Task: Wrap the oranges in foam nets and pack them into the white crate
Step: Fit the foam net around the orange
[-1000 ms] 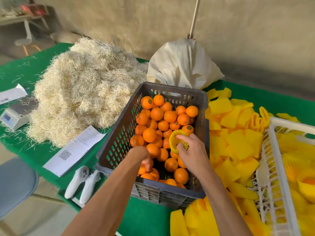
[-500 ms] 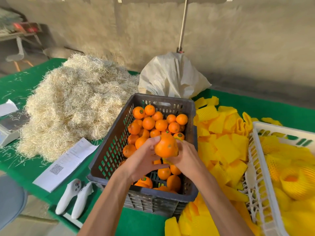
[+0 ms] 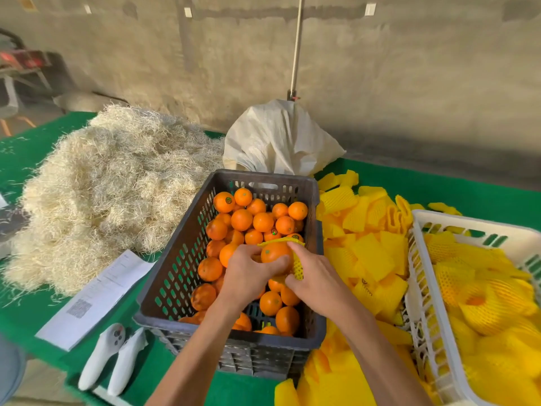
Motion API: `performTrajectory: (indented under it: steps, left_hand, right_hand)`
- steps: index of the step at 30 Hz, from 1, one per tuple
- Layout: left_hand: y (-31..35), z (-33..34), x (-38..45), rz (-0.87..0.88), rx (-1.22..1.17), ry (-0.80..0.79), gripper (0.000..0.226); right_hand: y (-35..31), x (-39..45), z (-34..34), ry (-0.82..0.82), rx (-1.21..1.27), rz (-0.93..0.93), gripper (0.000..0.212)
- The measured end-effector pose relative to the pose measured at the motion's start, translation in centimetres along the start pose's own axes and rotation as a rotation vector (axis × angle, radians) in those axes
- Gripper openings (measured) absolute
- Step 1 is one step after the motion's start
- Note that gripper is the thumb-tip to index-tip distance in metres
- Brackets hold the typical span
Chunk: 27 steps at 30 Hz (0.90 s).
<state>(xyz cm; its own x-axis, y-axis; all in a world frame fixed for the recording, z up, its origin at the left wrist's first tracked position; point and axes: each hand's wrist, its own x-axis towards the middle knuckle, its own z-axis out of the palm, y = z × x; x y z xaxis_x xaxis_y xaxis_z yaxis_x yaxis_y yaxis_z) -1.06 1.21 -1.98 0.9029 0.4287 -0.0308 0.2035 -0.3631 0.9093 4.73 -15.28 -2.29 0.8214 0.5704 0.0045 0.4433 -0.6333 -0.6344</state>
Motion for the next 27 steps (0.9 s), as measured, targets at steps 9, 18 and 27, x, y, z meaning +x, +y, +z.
performTrajectory:
  steps: [9,18,27]
  left_hand:
    - [2.5,4.0,-0.5,0.091,-0.009,0.089,0.051]
    - [7.4,11.7,-0.6,0.03,-0.123,-0.257,0.07]
    - [11.2,21.0,-2.8,0.006,-0.388,-0.549,0.035]
  right_hand:
    - [0.6,-3.8,-2.8,0.232,0.033,-0.207,0.066]
    - [7.0,-8.5,-7.6,0.475,-0.077,-0.054,0.085]
    - [13.4,-13.9,-12.4,0.752,-0.419,0.401,0.078]
